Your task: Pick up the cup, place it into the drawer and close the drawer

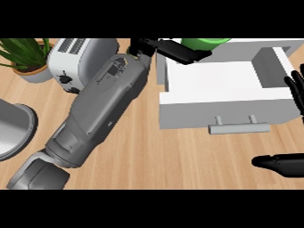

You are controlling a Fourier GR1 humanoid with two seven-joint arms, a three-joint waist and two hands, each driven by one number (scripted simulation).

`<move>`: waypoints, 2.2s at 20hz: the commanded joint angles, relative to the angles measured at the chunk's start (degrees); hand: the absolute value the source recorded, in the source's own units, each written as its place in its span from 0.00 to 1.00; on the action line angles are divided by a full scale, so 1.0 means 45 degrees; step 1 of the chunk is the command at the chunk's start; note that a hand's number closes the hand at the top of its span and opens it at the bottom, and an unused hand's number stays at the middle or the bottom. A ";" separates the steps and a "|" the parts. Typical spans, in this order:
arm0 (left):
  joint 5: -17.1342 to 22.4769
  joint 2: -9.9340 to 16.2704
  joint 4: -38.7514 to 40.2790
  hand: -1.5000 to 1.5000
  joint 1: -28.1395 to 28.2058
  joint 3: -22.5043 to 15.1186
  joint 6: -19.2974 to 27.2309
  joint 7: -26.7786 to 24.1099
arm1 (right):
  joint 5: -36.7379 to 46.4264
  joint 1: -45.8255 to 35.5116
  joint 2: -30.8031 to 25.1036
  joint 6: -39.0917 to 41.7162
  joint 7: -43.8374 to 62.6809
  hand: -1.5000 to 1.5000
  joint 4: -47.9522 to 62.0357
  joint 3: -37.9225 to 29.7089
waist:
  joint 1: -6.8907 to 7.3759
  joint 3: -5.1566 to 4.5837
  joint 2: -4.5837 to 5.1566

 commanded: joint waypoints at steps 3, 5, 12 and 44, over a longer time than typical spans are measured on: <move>0.1519 -0.0002 0.1641 1.00 -0.0998 -0.1379 0.0355 -0.0432 | 0.0293 -0.0466 0.0180 -0.0167 -0.0066 0.00 0.0403 0.0264 | -0.0209 0.0004 0.0079; 0.1835 -0.0002 0.1446 1.00 -0.0379 -0.2242 0.0579 -0.0671 | 0.0007 -0.0311 0.0029 0.0139 -0.0716 0.00 0.1033 -0.0142 | -0.0146 0.0008 0.0052; 0.1923 -0.0002 0.2511 1.00 -0.0781 -0.3998 0.1125 -0.0096 | -0.0169 -0.0204 -0.0072 0.0329 -0.0737 0.00 0.0890 -0.0215 | -0.0446 0.0017 0.0120; 0.3788 0.1069 -0.0219 0.00 -0.0342 -0.4324 0.2633 -0.0125 | -0.0186 0.1155 -0.1834 0.2944 0.0620 1.00 -0.1709 0.0468 | 0.0544 -0.0010 -0.0166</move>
